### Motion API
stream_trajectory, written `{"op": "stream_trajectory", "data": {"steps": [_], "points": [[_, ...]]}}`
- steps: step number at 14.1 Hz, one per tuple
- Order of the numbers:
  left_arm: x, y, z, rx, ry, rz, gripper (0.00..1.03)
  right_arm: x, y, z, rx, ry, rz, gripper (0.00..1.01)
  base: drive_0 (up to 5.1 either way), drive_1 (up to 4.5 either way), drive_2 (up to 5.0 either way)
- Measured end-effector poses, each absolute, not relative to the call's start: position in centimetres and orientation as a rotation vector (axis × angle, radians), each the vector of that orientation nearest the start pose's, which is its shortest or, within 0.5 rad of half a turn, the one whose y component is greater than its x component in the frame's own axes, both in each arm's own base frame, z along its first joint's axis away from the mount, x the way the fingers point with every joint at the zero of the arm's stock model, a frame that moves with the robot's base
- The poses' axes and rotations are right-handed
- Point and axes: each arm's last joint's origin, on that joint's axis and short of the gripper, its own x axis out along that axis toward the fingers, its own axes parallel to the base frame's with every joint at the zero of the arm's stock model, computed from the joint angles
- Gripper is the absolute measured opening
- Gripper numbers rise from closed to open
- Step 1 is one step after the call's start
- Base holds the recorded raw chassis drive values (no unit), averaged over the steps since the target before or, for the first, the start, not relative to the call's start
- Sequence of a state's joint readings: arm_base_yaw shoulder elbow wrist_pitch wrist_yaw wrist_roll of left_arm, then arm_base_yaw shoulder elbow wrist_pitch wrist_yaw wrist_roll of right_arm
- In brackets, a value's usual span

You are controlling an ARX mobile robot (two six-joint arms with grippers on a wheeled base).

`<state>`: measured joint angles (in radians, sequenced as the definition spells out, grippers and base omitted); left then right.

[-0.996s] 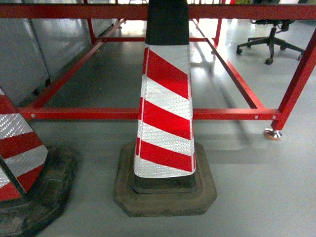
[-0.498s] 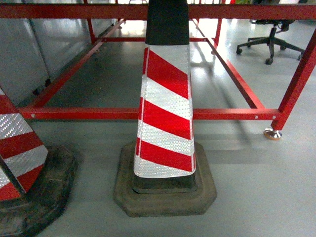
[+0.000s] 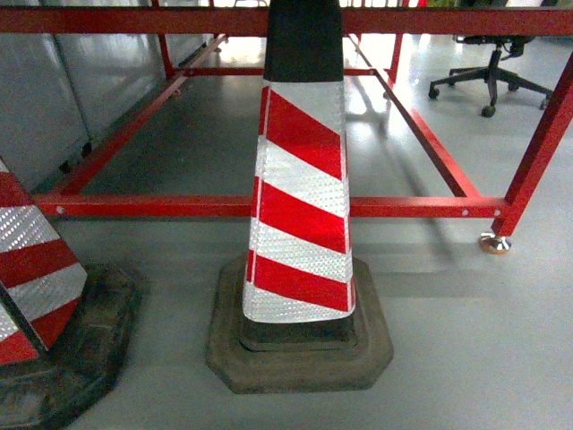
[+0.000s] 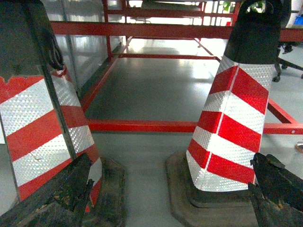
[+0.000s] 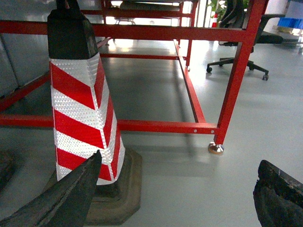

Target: Sort blue parts and orange caps into right shelf containers

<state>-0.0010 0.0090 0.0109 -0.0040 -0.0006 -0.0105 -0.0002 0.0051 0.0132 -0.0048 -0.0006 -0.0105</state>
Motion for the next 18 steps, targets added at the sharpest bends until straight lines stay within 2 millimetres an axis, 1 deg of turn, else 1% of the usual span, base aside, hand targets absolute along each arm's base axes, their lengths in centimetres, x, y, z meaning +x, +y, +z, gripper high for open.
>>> {"op": "stream_trajectory", "data": {"steps": [18], "points": [[9.76, -0.01, 16.61, 0.001, 0.003, -0.001, 0.98, 9.72, 0.0, 16.71, 0.001, -0.002, 0.0, 0.98, 0.0, 0.0, 0.0]]}}
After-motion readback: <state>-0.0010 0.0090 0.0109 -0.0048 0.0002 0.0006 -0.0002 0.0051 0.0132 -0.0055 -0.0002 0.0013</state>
